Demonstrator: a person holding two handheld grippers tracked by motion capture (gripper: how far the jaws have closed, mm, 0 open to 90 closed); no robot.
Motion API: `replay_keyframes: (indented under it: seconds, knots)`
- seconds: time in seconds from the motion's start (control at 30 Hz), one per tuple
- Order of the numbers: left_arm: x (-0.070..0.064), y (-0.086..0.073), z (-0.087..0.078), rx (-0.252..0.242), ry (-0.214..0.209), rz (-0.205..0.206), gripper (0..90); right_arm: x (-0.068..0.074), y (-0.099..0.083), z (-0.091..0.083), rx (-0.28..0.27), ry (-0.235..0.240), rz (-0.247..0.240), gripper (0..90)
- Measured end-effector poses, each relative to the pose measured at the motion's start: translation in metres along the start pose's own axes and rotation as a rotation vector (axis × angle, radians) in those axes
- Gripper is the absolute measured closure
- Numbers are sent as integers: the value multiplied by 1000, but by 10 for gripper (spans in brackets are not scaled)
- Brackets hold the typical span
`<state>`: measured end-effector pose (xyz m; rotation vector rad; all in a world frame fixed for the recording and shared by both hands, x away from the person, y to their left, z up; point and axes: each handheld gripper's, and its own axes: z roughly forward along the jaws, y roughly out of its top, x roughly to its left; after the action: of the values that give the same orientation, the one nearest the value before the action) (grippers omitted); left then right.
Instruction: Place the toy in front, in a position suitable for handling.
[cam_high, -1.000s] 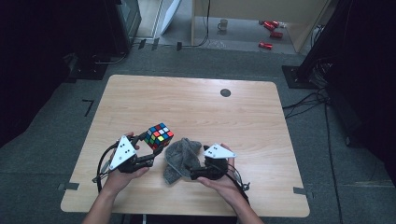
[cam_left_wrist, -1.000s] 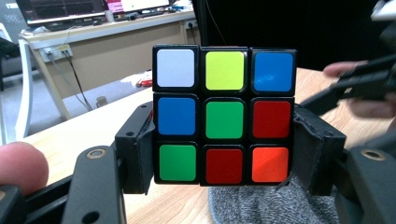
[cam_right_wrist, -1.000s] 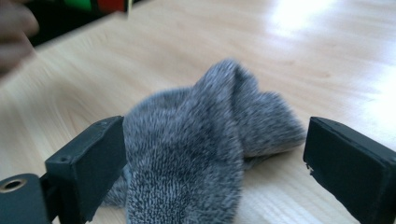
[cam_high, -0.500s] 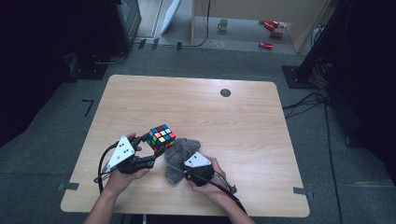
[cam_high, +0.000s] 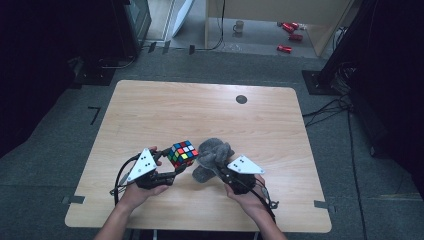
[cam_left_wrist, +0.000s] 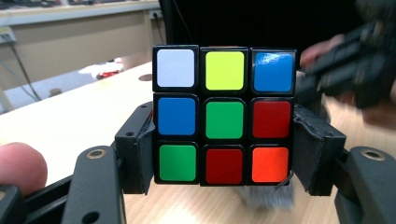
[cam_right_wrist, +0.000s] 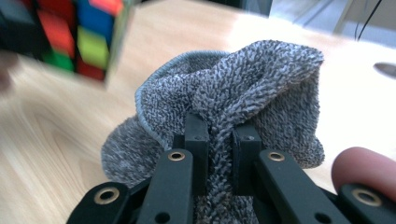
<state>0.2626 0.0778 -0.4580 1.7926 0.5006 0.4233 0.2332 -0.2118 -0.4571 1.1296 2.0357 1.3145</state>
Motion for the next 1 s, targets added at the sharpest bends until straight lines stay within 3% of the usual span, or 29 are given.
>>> replay_keyframes:
  seconds: [0.03,0.07,0.17,0.23,0.27,0.3,0.33,0.53,0.6,0.67,0.77,0.87,1.0]
  knots:
    - [0,0,0,0,0,0,353,0,0,0,0,0,0,815]
    - [-3,-1,3,12,-14,8,353,-3,6,-12,-51,27,10,815]
    - [-13,-3,14,44,-53,36,354,-4,12,-22,-95,51,13,815]
    - [-22,-4,22,64,-89,55,354,-3,19,-32,-144,118,23,815]
    - [-22,-4,22,64,-89,55,353,-3,19,-32,-144,118,23,815]
    - [-28,-3,27,73,-110,68,353,2,20,-34,-156,175,21,815]
    - [-28,-3,27,73,-110,68,354,2,20,-34,-156,175,21,815]
    - [-43,-3,36,93,-157,105,353,14,23,-35,-167,320,50,813]
    - [-45,-2,36,88,-162,110,354,16,23,-33,-158,310,40,812]
    - [-44,-1,34,77,-164,108,354,12,21,-30,-148,296,58,811]
    - [-40,1,31,68,-166,95,354,-1,15,-26,-109,237,102,812]
    - [-41,0,32,75,-168,97,354,-2,14,-25,-102,239,111,811]
    - [-47,-1,36,85,-178,110,354,9,18,-27,-121,281,88,811]
